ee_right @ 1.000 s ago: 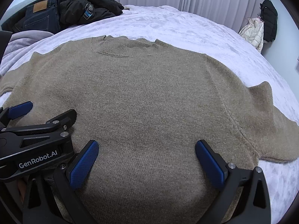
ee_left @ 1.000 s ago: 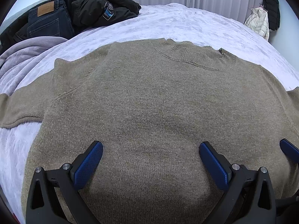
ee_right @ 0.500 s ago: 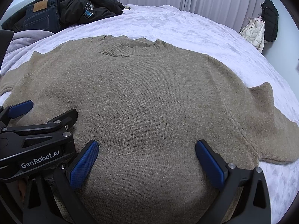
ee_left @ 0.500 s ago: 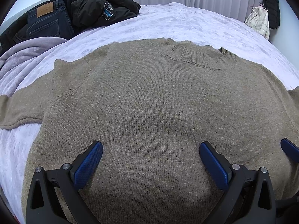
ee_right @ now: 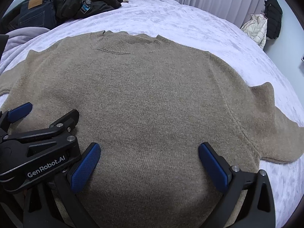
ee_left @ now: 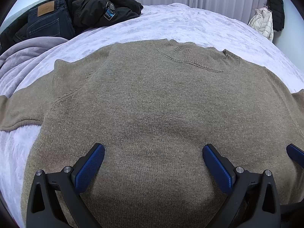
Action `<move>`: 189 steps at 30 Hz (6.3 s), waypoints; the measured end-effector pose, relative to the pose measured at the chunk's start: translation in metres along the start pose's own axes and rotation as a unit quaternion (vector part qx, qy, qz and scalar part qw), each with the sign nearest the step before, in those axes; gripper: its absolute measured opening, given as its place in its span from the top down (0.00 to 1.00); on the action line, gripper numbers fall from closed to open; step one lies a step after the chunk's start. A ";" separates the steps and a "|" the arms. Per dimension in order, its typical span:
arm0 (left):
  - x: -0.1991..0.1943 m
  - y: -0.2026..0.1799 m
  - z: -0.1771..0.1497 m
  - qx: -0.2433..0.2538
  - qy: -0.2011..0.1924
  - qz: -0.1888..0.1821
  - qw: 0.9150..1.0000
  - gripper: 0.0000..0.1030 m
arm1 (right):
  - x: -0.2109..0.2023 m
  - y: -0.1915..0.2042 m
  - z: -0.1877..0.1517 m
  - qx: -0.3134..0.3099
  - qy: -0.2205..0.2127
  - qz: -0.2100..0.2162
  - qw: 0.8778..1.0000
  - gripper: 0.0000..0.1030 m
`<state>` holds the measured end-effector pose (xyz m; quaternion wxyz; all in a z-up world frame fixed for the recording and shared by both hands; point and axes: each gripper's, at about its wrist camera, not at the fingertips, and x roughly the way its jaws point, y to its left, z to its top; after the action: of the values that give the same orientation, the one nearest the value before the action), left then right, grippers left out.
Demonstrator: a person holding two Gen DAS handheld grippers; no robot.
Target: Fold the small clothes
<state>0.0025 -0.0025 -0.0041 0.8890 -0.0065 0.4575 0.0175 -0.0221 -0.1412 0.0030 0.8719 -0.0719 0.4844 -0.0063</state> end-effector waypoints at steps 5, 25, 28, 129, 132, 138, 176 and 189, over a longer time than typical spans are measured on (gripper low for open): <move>0.000 0.000 0.000 0.000 0.000 0.000 1.000 0.00 | 0.000 0.002 -0.001 0.006 -0.002 -0.005 1.000 0.00; -0.001 0.000 0.000 0.001 0.001 0.001 1.000 0.00 | -0.003 0.001 -0.006 -0.003 -0.018 0.003 1.000 0.00; -0.001 -0.001 0.000 0.002 0.002 0.005 1.000 0.00 | -0.003 0.005 -0.006 -0.010 -0.020 -0.007 1.000 0.00; -0.015 -0.200 0.051 0.077 0.077 -0.143 0.984 0.00 | -0.179 -0.365 -0.067 0.318 -0.181 -0.160 0.917 0.94; 0.001 -0.228 0.031 0.150 0.088 -0.109 0.979 0.00 | -0.187 -0.342 -0.046 0.300 -0.188 -0.163 0.921 0.94; -0.013 -0.180 0.058 0.087 0.083 -0.189 0.975 0.00 | -0.209 -0.275 0.004 0.239 -0.209 -0.156 0.935 0.94; -0.030 0.203 0.049 -0.220 0.008 -0.139 0.965 0.00 | -0.011 0.130 0.111 0.005 -0.024 0.160 0.987 0.36; -0.026 0.025 0.071 -0.039 0.034 -0.190 0.980 0.00 | -0.056 -0.060 0.050 0.091 -0.075 -0.021 0.993 0.24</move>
<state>0.0441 0.0241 0.0581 0.8592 -0.1289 0.4766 -0.1343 -0.0063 -0.1905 0.0838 0.9083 -0.0025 0.4136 -0.0630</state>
